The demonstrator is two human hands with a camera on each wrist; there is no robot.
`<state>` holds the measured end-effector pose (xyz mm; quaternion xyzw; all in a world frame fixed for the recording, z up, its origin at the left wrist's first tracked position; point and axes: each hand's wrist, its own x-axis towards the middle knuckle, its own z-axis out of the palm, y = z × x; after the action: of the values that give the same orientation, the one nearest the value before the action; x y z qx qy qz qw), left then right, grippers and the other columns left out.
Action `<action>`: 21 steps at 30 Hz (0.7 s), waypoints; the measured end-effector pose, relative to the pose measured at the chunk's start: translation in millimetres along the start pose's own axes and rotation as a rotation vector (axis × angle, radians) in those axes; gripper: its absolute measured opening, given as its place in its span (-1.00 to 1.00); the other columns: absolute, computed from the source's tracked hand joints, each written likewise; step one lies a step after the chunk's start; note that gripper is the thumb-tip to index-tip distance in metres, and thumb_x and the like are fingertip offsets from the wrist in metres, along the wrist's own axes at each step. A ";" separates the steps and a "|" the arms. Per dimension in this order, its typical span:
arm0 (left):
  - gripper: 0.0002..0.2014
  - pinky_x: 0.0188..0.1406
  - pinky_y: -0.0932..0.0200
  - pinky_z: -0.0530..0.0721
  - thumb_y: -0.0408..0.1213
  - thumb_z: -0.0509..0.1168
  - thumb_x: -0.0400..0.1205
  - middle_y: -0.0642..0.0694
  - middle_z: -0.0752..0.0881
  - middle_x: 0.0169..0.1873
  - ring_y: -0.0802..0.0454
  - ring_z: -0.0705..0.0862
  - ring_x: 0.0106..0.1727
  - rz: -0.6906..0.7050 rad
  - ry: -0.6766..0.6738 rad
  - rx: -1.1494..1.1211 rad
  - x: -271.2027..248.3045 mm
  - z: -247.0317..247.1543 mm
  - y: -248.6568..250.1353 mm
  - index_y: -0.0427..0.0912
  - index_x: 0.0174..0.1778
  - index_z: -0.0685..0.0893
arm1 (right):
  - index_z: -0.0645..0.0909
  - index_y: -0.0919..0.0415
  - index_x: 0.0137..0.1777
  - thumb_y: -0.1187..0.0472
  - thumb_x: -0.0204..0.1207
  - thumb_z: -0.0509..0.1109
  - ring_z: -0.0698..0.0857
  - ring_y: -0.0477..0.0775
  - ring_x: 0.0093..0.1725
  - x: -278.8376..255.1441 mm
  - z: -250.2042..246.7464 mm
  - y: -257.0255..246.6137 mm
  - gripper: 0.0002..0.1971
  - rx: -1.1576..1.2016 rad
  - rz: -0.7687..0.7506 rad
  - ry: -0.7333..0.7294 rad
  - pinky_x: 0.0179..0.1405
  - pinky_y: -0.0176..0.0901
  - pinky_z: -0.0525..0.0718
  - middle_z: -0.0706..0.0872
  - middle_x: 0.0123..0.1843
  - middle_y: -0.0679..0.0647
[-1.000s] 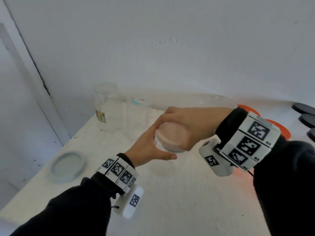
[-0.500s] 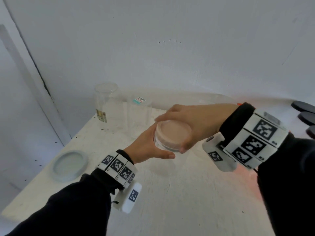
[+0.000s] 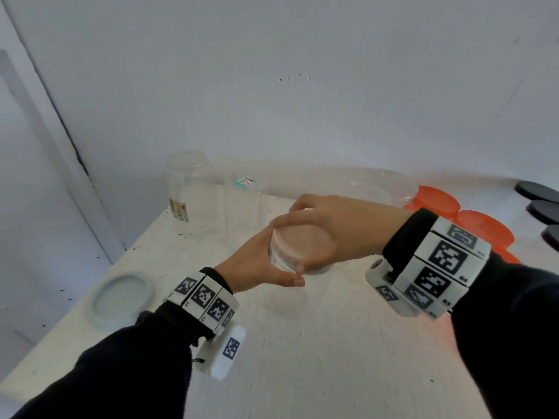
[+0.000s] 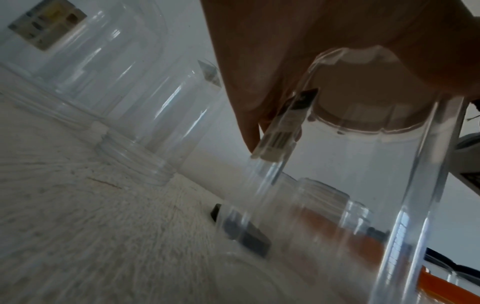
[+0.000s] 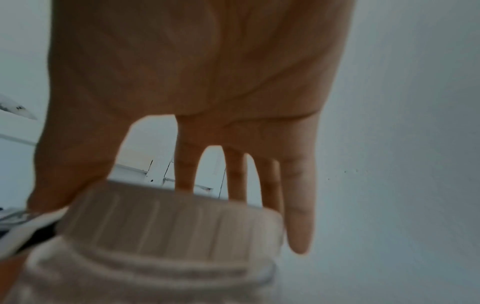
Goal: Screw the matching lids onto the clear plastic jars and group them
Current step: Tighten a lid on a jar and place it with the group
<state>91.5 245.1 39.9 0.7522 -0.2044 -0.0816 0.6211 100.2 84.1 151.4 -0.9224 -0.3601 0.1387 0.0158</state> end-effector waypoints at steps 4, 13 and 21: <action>-0.20 0.03 0.46 0.54 -0.10 0.58 0.09 0.13 0.65 0.10 0.34 0.63 0.16 0.017 0.024 -0.018 -1.1 4.7 0.1 0.16 0.26 0.41 | 0.27 -0.33 0.50 -0.33 0.36 0.35 0.54 -0.02 0.19 -4.8 7.3 0.5 -0.32 -0.070 0.008 0.100 0.18 -0.08 0.57 0.42 0.36 -0.10; -0.19 0.00 0.49 0.54 -0.08 0.60 0.07 0.16 0.64 0.11 0.39 0.61 0.14 0.050 0.047 0.032 -3.8 5.1 0.9 0.18 0.25 0.41 | 0.31 -0.27 0.50 -0.35 0.36 0.33 0.54 0.07 0.17 -5.6 18.4 -3.5 -0.32 -0.098 0.020 0.184 0.17 -0.06 0.54 0.48 0.34 0.00; -0.20 0.16 0.39 0.54 -0.33 0.63 0.26 0.19 0.60 0.18 0.38 0.58 0.18 0.009 -0.008 0.130 -4.2 -4.0 3.5 0.23 0.29 0.34 | 0.31 -0.30 0.49 -0.33 0.35 0.35 0.54 0.05 0.14 -6.7 24.1 -2.3 -0.32 -0.062 0.062 0.247 0.10 -0.19 0.49 0.48 0.31 -0.02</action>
<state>88.5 250.0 43.6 0.7897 -0.2149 -0.0685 0.5706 87.6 79.6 130.1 -0.9432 -0.3309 0.0135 0.0274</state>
